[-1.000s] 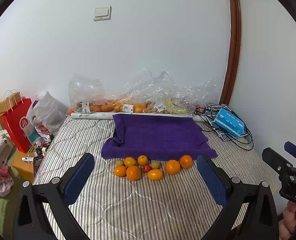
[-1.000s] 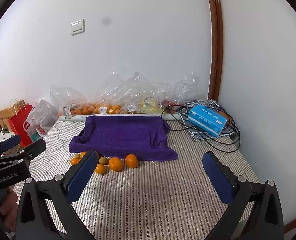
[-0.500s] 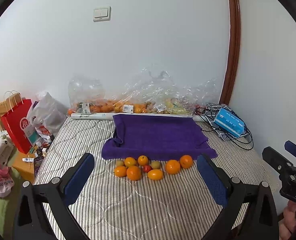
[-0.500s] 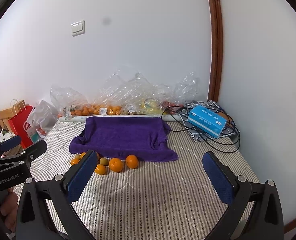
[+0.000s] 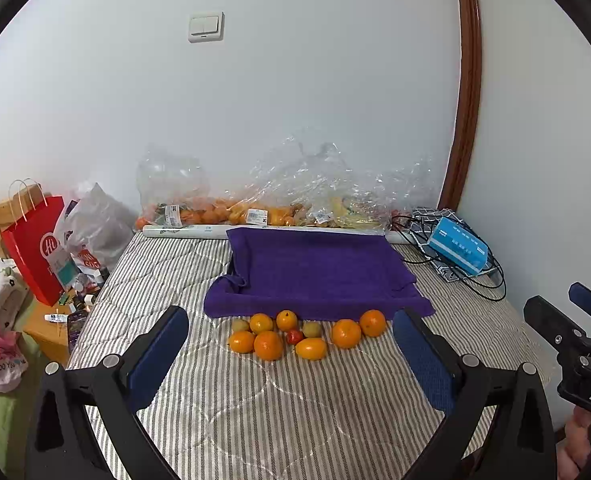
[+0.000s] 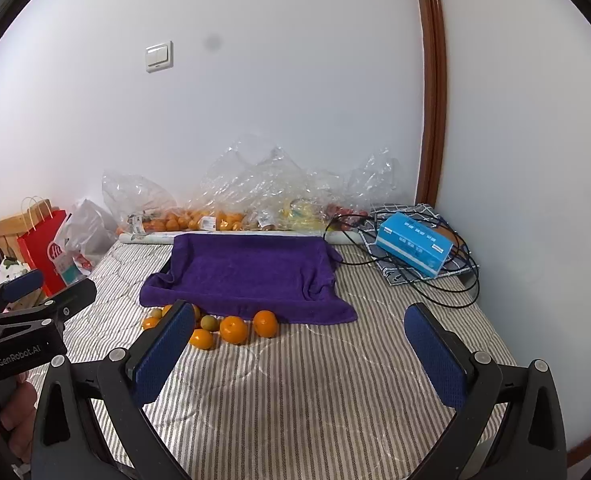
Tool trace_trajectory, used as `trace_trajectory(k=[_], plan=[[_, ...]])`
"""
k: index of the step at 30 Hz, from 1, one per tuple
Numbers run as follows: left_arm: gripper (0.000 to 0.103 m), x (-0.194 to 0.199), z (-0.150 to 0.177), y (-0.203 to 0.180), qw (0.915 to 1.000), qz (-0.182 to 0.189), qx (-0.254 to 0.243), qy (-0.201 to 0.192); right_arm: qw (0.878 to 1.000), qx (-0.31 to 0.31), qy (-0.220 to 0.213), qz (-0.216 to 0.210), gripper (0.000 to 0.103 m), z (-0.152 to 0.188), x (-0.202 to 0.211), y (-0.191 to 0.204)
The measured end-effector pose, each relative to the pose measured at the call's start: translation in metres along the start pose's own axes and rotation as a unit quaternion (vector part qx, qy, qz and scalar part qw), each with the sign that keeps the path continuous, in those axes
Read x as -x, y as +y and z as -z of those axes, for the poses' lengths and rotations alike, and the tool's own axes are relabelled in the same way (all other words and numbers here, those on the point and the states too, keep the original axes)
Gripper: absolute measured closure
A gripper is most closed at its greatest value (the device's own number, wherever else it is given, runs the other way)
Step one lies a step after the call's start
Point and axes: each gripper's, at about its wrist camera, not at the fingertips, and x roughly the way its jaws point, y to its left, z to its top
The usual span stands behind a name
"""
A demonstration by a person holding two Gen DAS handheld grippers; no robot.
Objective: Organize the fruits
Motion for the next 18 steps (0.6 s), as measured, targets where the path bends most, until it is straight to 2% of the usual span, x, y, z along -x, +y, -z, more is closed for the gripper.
trace_trajectory(k=[18], plan=[[0.000, 0.0005, 0.0012, 0.0032, 1.0000, -0.002, 0.004, -0.002, 1.000, 0.004, 0.000, -0.003, 0.000, 0.0017, 0.0005, 0.0044]])
